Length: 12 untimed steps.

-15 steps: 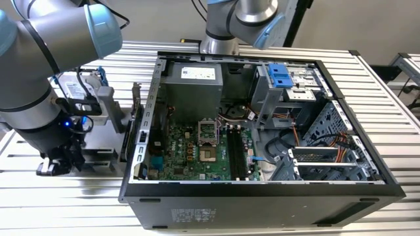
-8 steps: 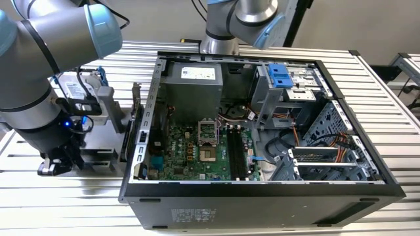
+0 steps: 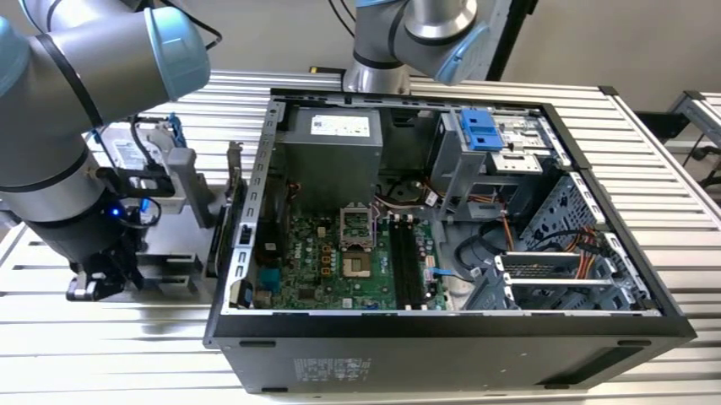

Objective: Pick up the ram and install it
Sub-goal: 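Pick up the ram and move it above insertion slot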

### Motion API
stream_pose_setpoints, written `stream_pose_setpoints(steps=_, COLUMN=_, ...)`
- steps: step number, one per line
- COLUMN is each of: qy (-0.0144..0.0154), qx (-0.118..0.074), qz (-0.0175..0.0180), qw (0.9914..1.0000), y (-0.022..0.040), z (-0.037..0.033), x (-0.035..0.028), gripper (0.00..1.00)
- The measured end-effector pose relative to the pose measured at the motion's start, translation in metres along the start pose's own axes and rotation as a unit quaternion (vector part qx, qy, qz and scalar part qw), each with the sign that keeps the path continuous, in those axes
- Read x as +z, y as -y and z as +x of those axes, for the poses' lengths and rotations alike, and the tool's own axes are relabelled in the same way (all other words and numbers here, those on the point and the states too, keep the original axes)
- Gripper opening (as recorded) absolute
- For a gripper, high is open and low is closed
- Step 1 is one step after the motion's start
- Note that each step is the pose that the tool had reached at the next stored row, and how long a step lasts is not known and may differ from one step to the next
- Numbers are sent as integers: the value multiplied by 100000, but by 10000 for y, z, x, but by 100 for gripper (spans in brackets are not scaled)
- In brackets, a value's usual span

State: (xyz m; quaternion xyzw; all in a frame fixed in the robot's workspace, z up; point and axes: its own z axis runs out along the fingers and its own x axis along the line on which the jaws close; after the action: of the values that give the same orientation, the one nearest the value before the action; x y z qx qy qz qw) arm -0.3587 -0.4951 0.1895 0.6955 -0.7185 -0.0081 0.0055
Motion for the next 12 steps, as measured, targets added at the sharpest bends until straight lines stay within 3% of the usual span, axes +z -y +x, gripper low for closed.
stream_pose_setpoints(steps=12, qy=-19, qx=-918, qz=-4, qw=99996, y=0, z=0, x=0, gripper=0)
